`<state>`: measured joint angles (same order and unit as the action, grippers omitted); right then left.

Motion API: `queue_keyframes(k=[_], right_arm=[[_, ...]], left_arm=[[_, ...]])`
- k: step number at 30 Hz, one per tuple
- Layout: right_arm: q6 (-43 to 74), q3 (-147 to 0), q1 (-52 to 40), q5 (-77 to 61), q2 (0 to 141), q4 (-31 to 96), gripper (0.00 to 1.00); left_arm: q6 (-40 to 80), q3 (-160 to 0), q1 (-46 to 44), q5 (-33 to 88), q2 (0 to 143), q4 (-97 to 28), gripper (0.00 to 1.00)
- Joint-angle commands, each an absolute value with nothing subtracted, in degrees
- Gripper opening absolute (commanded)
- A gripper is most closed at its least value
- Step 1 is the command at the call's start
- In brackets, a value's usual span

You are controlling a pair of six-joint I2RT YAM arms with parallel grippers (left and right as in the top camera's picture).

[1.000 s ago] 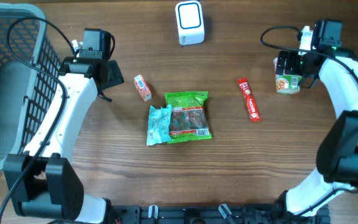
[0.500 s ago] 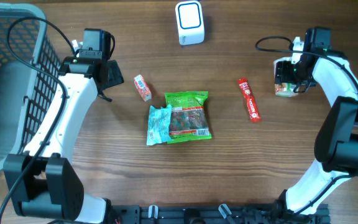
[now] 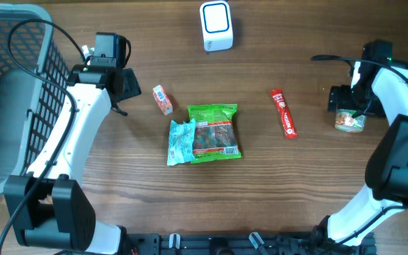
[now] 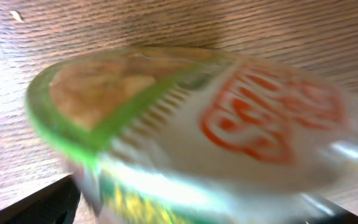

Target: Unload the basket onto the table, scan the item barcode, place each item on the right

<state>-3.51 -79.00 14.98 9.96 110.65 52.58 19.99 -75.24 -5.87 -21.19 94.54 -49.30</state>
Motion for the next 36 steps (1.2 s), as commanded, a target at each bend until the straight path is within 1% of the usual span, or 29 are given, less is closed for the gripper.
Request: queue_keyframes(k=[1, 4, 6, 8, 10, 12, 15, 16, 18, 19, 20, 22, 25, 26, 29, 33, 36], right_arm=[[-3.1, -83.8, 14.8, 11.2, 103.6, 54.0, 1.0], [-3.0, -85.1, 14.3, 9.5, 98.2, 56.0, 1.0], [-3.1, -85.1, 13.3, 1.6, 95.5, 56.8, 0.93], [-5.6, -85.1, 11.5, -11.2, 94.0, 58.6, 0.83], [-6.2, -84.6, 8.0, -18.8, 94.2, 60.5, 0.69], [-6.0, -83.1, 4.6, -19.6, 94.6, 59.7, 0.64], [-5.9, -79.4, -1.7, -19.5, 95.4, 55.2, 0.54], [-5.3, -78.2, -3.4, -19.5, 95.9, 53.3, 0.53], [-0.3, -73.8, -7.5, -19.1, 97.2, 46.7, 0.54], [2.2, -70.9, -8.9, -18.2, 98.1, 41.9, 0.57], [4.2, -68.6, -9.6, -16.1, 99.0, 38.4, 0.59], [8.0, -64.4, -10.3, -12.0, 100.9, 32.7, 0.6], [9.1, -59.7, -10.3, -10.7, 104.4, 27.0, 0.6], [9.1, -58.5, -10.2, -8.4, 106.0, 26.0, 0.6], [9.2, -58.1, -9.9, -0.6, 108.3, 27.0, 0.61], [9.6, -58.2, -8.3, 11.2, 107.7, 32.2, 0.63], [9.1, -58.2, -7.0, 16.6, 107.4, 35.2, 0.65]], left_arm=[[19.3, -75.2, -5.7, -21.9, 94.2, -49.3, 1.0], [19.3, -75.2, -5.7, -21.9, 94.2, -49.3, 1.0], [19.3, -75.2, -5.7, -21.9, 94.2, -49.3, 1.0], [19.3, -75.2, -5.7, -21.9, 94.2, -49.3, 1.0], [19.3, -75.2, -5.7, -21.9, 94.2, -49.3, 1.0], [19.3, -75.2, -5.7, -21.9, 94.2, -49.3, 1.0], [19.3, -75.2, -5.7, -21.9, 94.2, -49.3, 1.0], [19.3, -75.2, -5.7, -21.9, 94.2, -49.3, 1.0], [19.3, -75.2, -5.7, -21.9, 94.2, -49.3, 1.0], [19.3, -75.2, -5.7, -21.9, 94.2, -49.3, 1.0], [19.3, -75.2, -5.7, -21.9, 94.2, -49.3, 1.0], [19.3, -75.2, -5.7, -21.9, 94.2, -49.3, 1.0], [19.3, -75.2, -5.7, -21.9, 94.2, -49.3, 1.0], [19.3, -75.2, -5.7, -21.9, 94.2, -49.3, 1.0], [19.3, -75.2, -5.7, -21.9, 94.2, -49.3, 1.0], [19.3, -75.2, -5.7, -21.9, 94.2, -49.3, 1.0], [19.3, -75.2, -5.7, -21.9, 94.2, -49.3, 1.0]])
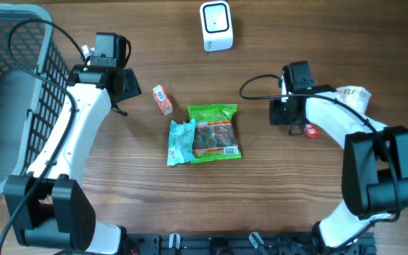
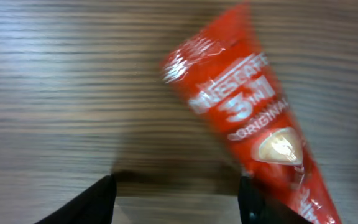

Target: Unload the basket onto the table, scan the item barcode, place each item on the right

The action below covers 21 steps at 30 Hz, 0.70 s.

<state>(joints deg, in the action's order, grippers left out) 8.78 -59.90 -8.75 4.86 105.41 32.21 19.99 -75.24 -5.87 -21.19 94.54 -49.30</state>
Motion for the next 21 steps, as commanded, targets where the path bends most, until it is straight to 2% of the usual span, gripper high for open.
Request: queue_keyframes(k=[1, 3, 7, 10, 12, 13, 14, 17, 18, 21], right_arm=[[9.0, -58.2, -6.6, 17.0, 107.3, 35.7, 0.65], [9.0, -59.4, -6.3, 15.8, 106.7, 36.9, 0.62], [1.1, -65.9, -9.4, 5.2, 102.7, 40.5, 0.63], [1.1, -71.6, -12.2, -8.8, 98.3, 45.0, 0.63], [1.3, -73.3, -14.3, -21.8, 95.4, 45.1, 0.72], [1.6, -73.3, -15.5, -28.7, 94.0, 43.6, 0.91], [1.6, -73.3, -16.5, -33.6, 93.4, 42.5, 1.0], [3.5, -73.2, -19.6, -42.0, 93.4, 39.6, 1.0], [6.9, -72.9, -20.9, -41.3, 93.6, 38.3, 1.0], [15.0, -71.8, -27.6, -32.3, 94.0, 33.8, 0.89]], left_arm=[[19.3, -75.2, -5.7, -21.9, 94.2, -49.3, 1.0], [19.3, -75.2, -5.7, -21.9, 94.2, -49.3, 1.0], [19.3, -75.2, -5.7, -21.9, 94.2, -49.3, 1.0], [19.3, -75.2, -5.7, -21.9, 94.2, -49.3, 1.0], [19.3, -75.2, -5.7, -21.9, 94.2, -49.3, 1.0], [19.3, -75.2, -5.7, -21.9, 94.2, -49.3, 1.0], [19.3, -75.2, -5.7, -21.9, 94.2, -49.3, 1.0], [19.3, -75.2, -5.7, -21.9, 94.2, -49.3, 1.0], [19.3, -75.2, -5.7, -21.9, 94.2, -49.3, 1.0], [19.3, -75.2, -5.7, -21.9, 94.2, -49.3, 1.0]])
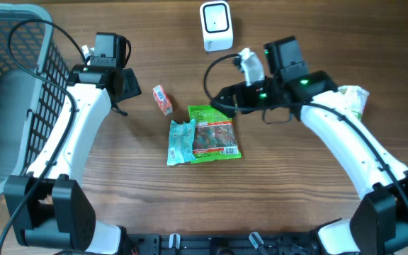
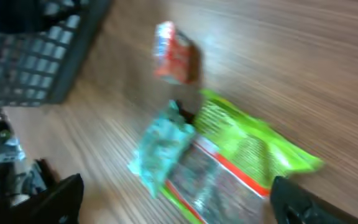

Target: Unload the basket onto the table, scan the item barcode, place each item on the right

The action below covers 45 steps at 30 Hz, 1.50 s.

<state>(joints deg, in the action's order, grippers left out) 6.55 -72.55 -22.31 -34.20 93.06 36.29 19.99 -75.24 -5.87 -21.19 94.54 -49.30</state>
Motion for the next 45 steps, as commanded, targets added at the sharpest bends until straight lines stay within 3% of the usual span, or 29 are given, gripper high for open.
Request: queue_keyframes(k=[1, 3, 5, 9, 11, 13, 27, 40, 45], right_arm=[[18.0, -71.7, -30.5, -26.4, 94.4, 33.1, 0.86], [23.5, -71.8, -36.5, -14.7, 95.0, 32.5, 0.85], [24.1, -71.7, -40.1, -11.4, 95.5, 31.2, 1.0], [25.8, -71.7, -43.9, -10.2, 96.4, 28.7, 1.0], [27.5, -71.7, -44.3, -10.0, 97.2, 28.6, 0.86], [27.6, -71.7, -44.3, -10.0, 98.7, 28.6, 0.8], [31.3, -71.7, -44.3, -7.2, 109.8, 27.2, 0.8], [31.5, -71.7, -44.3, -6.3, 110.3, 26.6, 0.8], [34.7, -71.7, -45.0, -6.8, 110.6, 26.6, 0.75]], left_arm=[[19.3, -75.2, -5.7, -21.9, 94.2, -49.3, 1.0], [19.3, -75.2, -5.7, -21.9, 94.2, -49.3, 1.0], [19.3, -75.2, -5.7, -21.9, 94.2, -49.3, 1.0], [19.3, -75.2, -5.7, -21.9, 94.2, -49.3, 1.0], [19.3, -75.2, -5.7, -21.9, 94.2, -49.3, 1.0], [19.3, -75.2, -5.7, -21.9, 94.2, -49.3, 1.0], [19.3, -75.2, -5.7, -21.9, 94.2, -49.3, 1.0], [19.3, -75.2, -5.7, -21.9, 94.2, -49.3, 1.0], [19.3, -75.2, -5.7, -21.9, 94.2, -49.3, 1.0]])
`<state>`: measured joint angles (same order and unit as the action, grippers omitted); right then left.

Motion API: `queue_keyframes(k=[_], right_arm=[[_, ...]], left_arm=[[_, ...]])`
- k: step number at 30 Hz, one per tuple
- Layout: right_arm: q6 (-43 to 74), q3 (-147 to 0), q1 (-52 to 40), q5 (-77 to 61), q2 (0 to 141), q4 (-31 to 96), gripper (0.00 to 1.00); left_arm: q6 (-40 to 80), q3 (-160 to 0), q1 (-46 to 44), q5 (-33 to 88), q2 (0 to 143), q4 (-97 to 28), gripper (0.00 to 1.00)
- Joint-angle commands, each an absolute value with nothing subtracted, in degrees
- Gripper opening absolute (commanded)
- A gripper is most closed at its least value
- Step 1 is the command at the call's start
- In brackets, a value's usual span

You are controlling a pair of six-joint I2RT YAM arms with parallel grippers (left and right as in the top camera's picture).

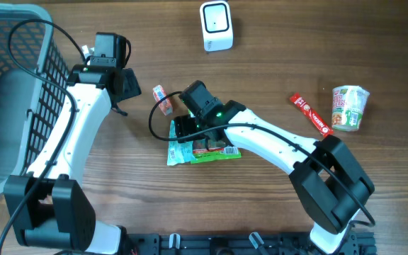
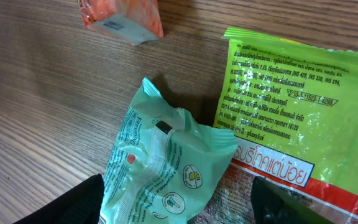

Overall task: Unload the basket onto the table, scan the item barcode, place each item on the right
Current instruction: 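Reach the right gripper to the wipes pack and grasp it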

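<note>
The white scanner [image 1: 216,26] stands at the table's far edge. A teal packet [image 1: 179,146] lies against the left side of a green snack bag [image 1: 227,147]. My right gripper [image 1: 190,128] hovers low over both, open. In the right wrist view its fingers [image 2: 67,205] straddle the teal packet [image 2: 166,168], with the green bag [image 2: 297,118] to the right. The right gripper [image 2: 176,210] holds nothing. A small orange carton [image 1: 162,99] lies just beyond the packets. My left gripper [image 1: 125,83] rests left of the carton; its jaws are too small to read.
A grey mesh basket [image 1: 13,85] fills the left edge. A red stick sachet [image 1: 312,115] and a noodle cup [image 1: 348,108] on its side lie at the right. The orange carton [image 2: 120,15] shows at the top of the right wrist view.
My right gripper was up near the scanner, looking down at the packets from afar. Now it is low over the teal packet and green bag, open. The left arm has not moved.
My right gripper was at the noodle cup at the far right. Then it was over the red sachet, with the cup left behind it. Then it was up by the scanner, and now it is over the teal packet. The sachet now lies further right, by the cup.
</note>
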<state>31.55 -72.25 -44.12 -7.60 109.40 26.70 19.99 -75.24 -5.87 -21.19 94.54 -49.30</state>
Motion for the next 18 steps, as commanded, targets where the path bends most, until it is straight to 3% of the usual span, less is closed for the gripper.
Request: queue_keyframes(k=[1, 11, 16, 18], right_arm=[[34.7, -71.7, -45.2, -6.8, 110.7, 26.6, 0.74], [38.1, -71.7, -47.7, -7.5, 115.8, 24.4, 0.7], [38.1, -71.7, -47.7, -7.9, 115.8, 24.2, 0.58], [38.1, -71.7, -47.7, -7.9, 115.8, 24.2, 0.58]], left_arm=[[19.3, -75.2, -5.7, -21.9, 94.2, -49.3, 1.0], [19.3, -75.2, -5.7, -21.9, 94.2, -49.3, 1.0], [19.3, -75.2, -5.7, -21.9, 94.2, -49.3, 1.0], [19.3, -75.2, -5.7, -21.9, 94.2, -49.3, 1.0]])
